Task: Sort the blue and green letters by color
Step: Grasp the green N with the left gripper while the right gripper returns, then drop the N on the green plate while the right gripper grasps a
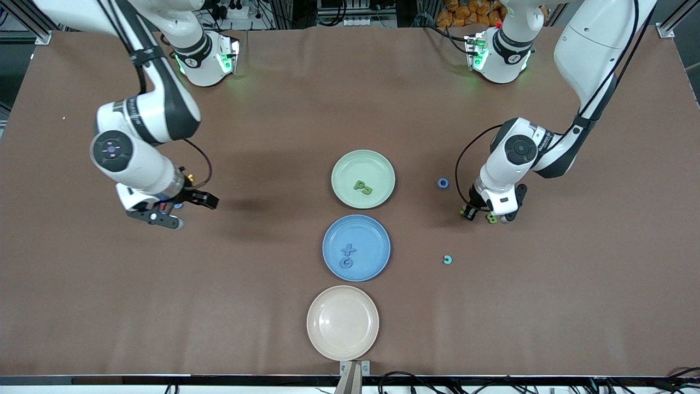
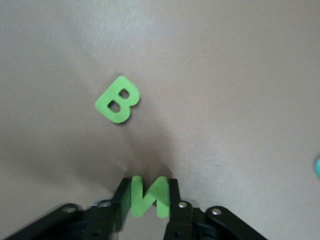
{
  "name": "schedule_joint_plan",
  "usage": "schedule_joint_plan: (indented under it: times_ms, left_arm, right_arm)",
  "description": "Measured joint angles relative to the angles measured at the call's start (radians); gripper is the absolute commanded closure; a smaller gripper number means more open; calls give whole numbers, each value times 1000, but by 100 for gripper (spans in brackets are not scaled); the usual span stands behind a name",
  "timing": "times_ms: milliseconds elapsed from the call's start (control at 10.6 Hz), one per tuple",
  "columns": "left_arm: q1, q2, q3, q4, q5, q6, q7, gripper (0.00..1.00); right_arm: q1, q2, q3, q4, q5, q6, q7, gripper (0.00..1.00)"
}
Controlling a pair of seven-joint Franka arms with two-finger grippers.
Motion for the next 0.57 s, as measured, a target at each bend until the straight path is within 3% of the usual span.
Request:
schedule_joint_plan:
  times_ms: [473,567]
  left_arm:
    - [-24,-45,-7,24,1,-3,0,100]
    - [-44,-46,-8,28,2,-3,0,100]
  right_arm:
    - [-202,-49,5,-195,0,162,-522,2]
    - [-232,-49,5,-229,0,225,-614,12]
